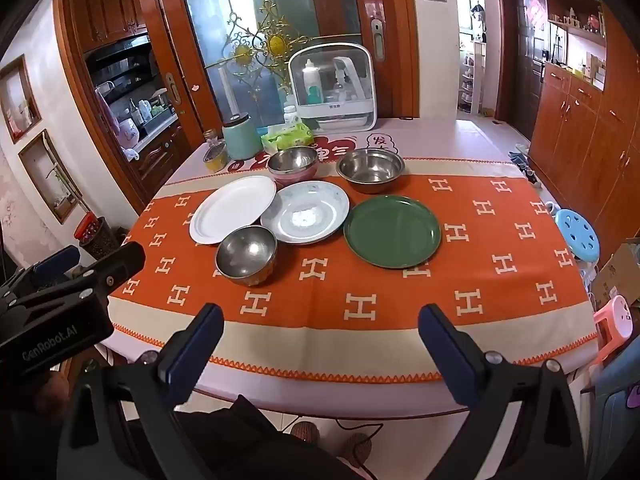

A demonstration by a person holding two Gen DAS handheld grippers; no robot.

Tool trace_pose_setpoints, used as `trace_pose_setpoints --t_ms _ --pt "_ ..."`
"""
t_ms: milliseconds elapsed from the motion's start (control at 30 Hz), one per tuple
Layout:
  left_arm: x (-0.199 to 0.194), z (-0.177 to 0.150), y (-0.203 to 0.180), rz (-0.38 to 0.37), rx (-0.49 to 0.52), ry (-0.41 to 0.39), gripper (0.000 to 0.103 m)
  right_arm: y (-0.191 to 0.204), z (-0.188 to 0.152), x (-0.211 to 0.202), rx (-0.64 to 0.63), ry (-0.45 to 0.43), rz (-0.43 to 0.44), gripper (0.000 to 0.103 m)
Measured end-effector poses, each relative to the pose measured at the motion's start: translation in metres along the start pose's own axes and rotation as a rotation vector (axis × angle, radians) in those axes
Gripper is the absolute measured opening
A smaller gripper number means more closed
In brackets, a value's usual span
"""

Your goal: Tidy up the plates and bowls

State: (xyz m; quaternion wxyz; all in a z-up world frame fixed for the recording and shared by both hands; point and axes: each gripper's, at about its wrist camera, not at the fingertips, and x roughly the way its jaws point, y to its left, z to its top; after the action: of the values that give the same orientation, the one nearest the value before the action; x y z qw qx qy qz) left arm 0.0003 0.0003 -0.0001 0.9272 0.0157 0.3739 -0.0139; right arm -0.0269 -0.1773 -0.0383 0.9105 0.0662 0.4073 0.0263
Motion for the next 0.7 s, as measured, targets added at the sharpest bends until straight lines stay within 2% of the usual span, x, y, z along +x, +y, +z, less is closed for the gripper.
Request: trace_pose_setpoints --t_ms 700 --pt "0.0018 -0.0009 -0.0040 -0.008 -0.017 0.017 0.098 -0.0028 0.0028 0.0017 -0.005 0.005 0.000 0.099"
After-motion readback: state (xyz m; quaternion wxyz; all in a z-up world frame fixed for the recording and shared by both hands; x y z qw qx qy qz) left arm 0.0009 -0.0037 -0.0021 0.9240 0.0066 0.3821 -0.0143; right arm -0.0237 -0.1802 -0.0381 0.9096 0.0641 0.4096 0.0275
